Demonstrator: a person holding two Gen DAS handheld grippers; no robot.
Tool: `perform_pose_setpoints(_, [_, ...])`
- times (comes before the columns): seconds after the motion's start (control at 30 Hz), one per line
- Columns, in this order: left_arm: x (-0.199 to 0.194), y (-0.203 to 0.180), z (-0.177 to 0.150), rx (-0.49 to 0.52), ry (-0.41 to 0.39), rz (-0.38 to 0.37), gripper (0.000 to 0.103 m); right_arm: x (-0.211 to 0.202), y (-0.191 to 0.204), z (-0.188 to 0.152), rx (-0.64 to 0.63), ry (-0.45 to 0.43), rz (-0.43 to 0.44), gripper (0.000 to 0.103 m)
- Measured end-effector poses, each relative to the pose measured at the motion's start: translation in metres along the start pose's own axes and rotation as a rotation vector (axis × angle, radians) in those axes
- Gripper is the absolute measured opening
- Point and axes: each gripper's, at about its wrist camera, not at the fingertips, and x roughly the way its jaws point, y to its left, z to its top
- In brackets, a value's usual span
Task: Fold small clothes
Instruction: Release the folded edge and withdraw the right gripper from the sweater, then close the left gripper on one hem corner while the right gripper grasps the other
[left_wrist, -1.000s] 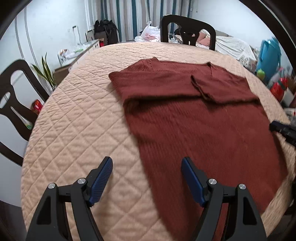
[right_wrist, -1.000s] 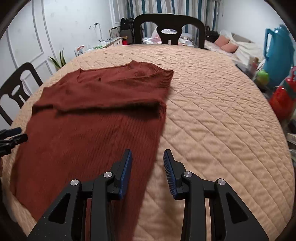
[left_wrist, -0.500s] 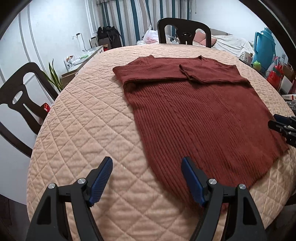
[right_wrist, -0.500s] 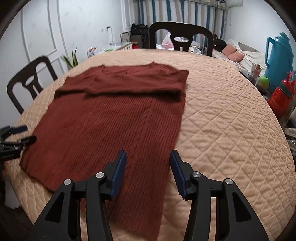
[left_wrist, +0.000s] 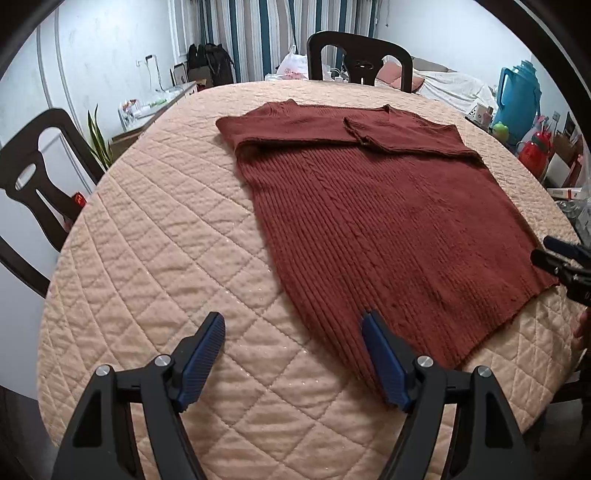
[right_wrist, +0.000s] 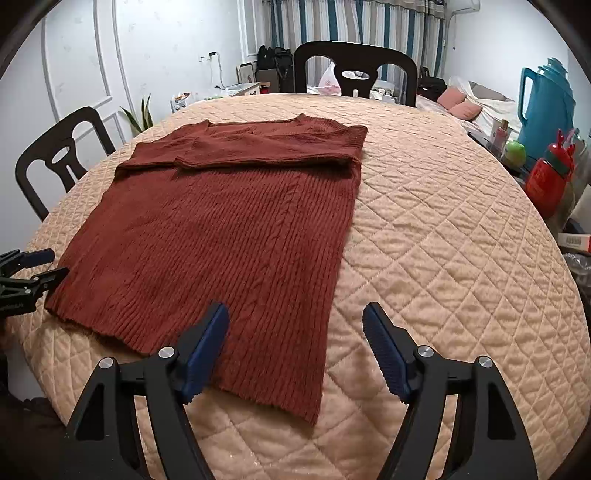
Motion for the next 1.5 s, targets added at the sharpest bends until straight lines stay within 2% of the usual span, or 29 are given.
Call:
perform_pose_setpoints(0.3, [-0.006,0.006,-0.007,-0.049,0.014,-0.100,0.079,0.000,-0.001,-0.011,0.039,0.005,0.060,0.075])
perform_pose_setpoints(0.43, [-0.012,0.008,-0.009,-0.095,0.038,-0.201,0.079,-0.002,-0.002,-0.013,0.051,-0.004,0.087,0.075])
perform_pose_setpoints(0.57, [-0.012,0.007,-0.008,-0.135,0.050,-0.217,0.079,-0.003,-0.004,-0.014,0.060,-0.016,0.099,0.075])
perform_pose_setpoints(0.77, [-0.010,0.002,-0.006,-0.139,0.063,-0.193,0.079,-0.008,-0.008,-0.018,0.067,-0.032,0.082,0.055])
perform_pose_setpoints(0.8, [-0.010,0.001,-0.006,-0.138,0.065,-0.193,0.078,-0.009,-0.010,-0.019,0.074,-0.034,0.093,0.052])
perform_pose_setpoints(0.9, [-0.009,-0.002,-0.003,-0.146,0.078,-0.241,0.063,-0.011,-0.011,-0.022,0.084,-0.039,0.113,0.048])
perform_pose_setpoints(1.07, [-0.008,-0.002,-0.002,-0.164,0.085,-0.252,0.052,-0.014,-0.010,-0.026,0.087,-0.039,0.156,0.040])
perform_pose_setpoints(1.13, [-0.008,0.002,-0.002,-0.198,0.087,-0.285,0.047,-0.014,-0.010,-0.027,0.083,-0.037,0.156,0.039])
perform_pose_setpoints(1.23, [-0.004,0.007,-0.003,-0.250,0.100,-0.317,0.046,-0.014,-0.013,-0.027,0.098,-0.038,0.171,0.039])
perform_pose_setpoints(1.3, [-0.005,0.007,-0.002,-0.254,0.106,-0.301,0.043,-0.014,-0.015,-0.028,0.105,-0.038,0.180,0.038])
perform_pose_setpoints(1.5, [-0.004,0.000,-0.002,-0.233,0.106,-0.272,0.043,-0.016,-0.017,-0.033,0.119,-0.039,0.204,0.038])
